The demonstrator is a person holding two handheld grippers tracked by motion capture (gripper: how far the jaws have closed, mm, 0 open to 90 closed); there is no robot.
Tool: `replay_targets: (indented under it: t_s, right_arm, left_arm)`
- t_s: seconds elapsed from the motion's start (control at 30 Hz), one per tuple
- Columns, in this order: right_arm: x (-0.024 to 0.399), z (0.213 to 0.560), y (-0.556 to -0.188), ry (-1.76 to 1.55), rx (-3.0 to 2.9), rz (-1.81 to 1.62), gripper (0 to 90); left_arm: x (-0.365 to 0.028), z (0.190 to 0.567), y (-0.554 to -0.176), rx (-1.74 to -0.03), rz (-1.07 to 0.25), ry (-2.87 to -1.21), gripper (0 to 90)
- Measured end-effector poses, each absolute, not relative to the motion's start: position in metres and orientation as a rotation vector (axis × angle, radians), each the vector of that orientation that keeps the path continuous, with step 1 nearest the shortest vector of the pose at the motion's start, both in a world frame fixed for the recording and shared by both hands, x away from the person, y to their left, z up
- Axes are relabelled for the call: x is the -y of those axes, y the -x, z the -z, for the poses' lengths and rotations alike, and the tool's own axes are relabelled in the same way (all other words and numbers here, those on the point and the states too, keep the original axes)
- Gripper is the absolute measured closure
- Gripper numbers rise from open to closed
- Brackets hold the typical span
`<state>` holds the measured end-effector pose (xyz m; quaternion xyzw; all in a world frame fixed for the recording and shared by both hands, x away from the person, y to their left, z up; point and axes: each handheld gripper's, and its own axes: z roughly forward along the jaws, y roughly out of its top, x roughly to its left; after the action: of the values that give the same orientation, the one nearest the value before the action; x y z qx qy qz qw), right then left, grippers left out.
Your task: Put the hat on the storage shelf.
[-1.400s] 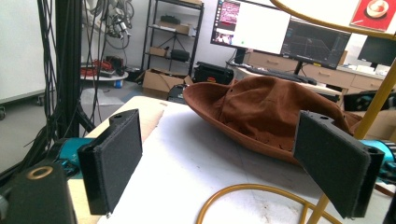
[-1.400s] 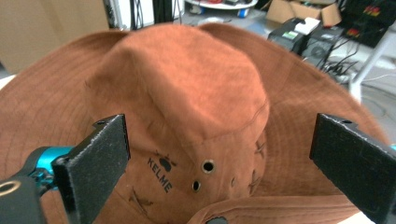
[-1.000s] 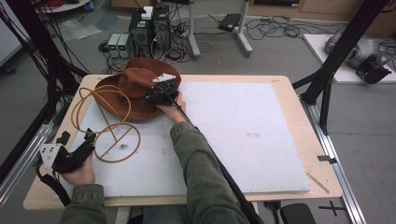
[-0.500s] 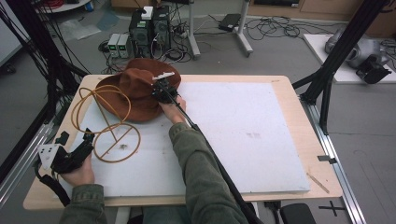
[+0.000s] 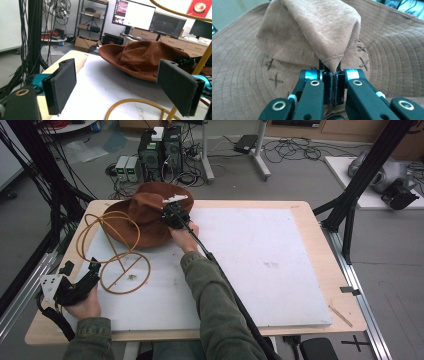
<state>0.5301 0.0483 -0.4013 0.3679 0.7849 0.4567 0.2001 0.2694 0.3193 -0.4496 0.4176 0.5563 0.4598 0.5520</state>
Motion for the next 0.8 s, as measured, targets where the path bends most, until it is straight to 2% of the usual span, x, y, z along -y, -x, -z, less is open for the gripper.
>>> replay_targets:
  t_s: [0.2, 0.4, 0.63, 0.8]
  right_arm:
    - [-0.043, 0.389, -0.523, -0.981, -2.115, -1.332, 89.8]
    - [-0.029, 0.361, -0.516, -0.981, -1.975, -1.459, 89.7]
    - [0.011, 0.320, -0.509, -0.992, -1.780, -1.586, 89.6]
    - [0.033, 0.305, -0.503, -0.973, -1.692, -1.646, 89.6]
  left_arm:
    - [-0.320, 0.450, -0.269, -1.318, -1.081, -0.986, 16.6]
    - [-0.320, 0.450, -0.269, -1.318, -1.078, -0.983, 16.7]
    - [-0.320, 0.451, -0.269, -1.320, -1.074, -0.980, 16.6]
    - [-0.321, 0.451, -0.270, -1.324, -1.068, -0.973, 16.7]
